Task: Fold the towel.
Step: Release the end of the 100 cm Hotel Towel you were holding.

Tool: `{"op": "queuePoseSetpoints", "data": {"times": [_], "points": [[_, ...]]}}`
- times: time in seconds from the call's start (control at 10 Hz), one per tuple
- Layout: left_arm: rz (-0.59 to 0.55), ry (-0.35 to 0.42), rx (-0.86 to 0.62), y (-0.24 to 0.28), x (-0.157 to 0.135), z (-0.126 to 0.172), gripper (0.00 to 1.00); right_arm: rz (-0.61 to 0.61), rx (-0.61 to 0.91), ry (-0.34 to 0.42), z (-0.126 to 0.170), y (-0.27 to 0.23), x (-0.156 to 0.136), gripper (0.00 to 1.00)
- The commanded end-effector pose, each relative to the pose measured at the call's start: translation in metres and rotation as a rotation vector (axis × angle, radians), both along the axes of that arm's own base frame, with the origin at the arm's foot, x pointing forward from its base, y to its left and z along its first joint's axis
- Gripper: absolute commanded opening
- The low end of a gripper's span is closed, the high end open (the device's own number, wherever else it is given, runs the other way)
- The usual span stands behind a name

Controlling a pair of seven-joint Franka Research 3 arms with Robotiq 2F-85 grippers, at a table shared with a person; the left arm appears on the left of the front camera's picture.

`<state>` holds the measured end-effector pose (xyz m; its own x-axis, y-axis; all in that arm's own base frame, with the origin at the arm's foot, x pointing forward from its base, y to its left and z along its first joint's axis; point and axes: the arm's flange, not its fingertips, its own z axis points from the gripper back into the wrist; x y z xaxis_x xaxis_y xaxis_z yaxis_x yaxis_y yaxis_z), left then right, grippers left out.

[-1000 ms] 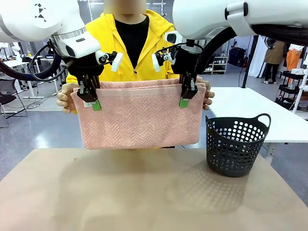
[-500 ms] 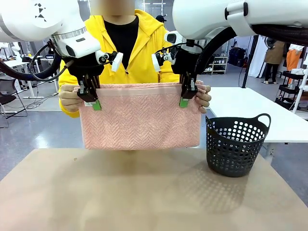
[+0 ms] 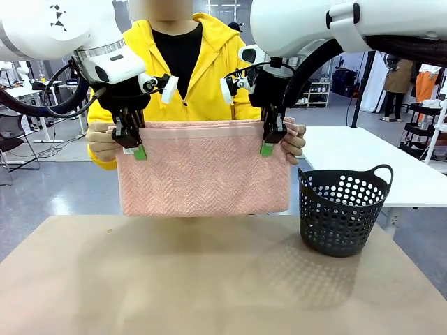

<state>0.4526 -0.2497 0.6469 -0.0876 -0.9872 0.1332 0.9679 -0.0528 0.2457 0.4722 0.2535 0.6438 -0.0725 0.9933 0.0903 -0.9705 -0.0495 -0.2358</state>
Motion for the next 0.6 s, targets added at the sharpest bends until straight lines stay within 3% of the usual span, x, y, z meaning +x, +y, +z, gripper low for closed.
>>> {"op": "queuePoseSetpoints", "data": {"times": [0.0,0.1,0.2,0.3,0.4,0.5], "points": [[0.001,-0.003,-0.002,0.001,0.001,0.002,0.0,0.0,0.0,0.0,0.0,0.0,0.0,0.04],[0.0,0.0,0.0,0.0,0.0,0.0,0.4,-0.011,-0.013,-0.004,0.0,-0.002,-0.001,0.31],[0.018,0.0,-0.013,0.002,0.0,0.0,0.39,-0.015,-0.012,-0.001,-0.001,-0.003,-0.003,0.31],[0.027,-0.003,-0.022,0.004,-0.001,0.002,0.75,-0.02,-0.01,0.003,0.0,-0.004,-0.003,0.59],[0.051,-0.032,-0.027,0.008,-0.008,0.015,0.73,-0.031,-0.016,-0.025,0.012,-0.004,-0.01,0.32],[0.05,-0.034,-0.027,0.008,-0.009,0.016,1.0,-0.032,-0.015,-0.027,0.013,-0.004,-0.011,0.86]]}}
